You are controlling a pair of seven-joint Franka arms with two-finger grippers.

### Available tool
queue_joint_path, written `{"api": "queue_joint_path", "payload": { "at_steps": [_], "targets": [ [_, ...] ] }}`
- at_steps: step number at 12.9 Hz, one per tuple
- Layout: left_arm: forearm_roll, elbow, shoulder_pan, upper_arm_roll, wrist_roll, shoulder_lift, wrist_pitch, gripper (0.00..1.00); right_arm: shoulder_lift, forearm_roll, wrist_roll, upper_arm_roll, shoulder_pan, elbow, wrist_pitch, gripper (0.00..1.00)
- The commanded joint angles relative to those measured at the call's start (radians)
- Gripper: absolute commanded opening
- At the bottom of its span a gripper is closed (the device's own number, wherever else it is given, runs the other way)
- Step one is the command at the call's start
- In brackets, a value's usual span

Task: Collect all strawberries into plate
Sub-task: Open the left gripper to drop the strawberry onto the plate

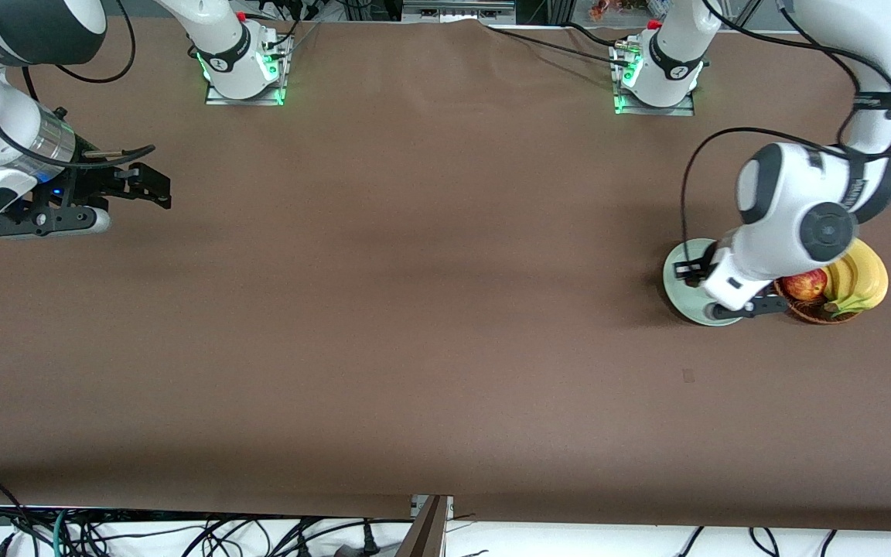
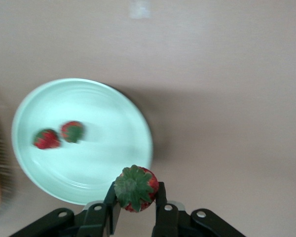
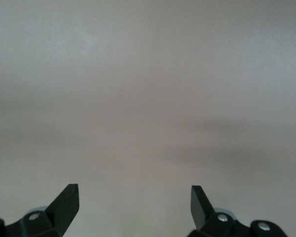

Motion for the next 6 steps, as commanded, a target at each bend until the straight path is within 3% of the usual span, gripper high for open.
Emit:
{"api": "queue_joint_path", "payload": {
  "at_steps": [1, 4, 6],
  "targets": [
    [-0.037, -0.021, -0.002, 0.036, 0.118, 0.039, 0.037, 0.04, -0.032, -0.006, -0.024, -0.007, -0.012, -0.033, 0.017, 1.00],
    [-0.038, -0.111, -0.001, 0.036, 0.118, 0.106, 0.225, 0.05, -0.031, -0.003, -0.022, -0.009, -0.012, -0.018, 0.018, 1.00],
    [-0.037, -0.127, -0.001, 0.036, 0.120, 0.120, 0.255, 0.09, -0.003, -0.004, -0.003, -0.007, -0.012, 0.031, 0.008, 1.00]
  ]
}}
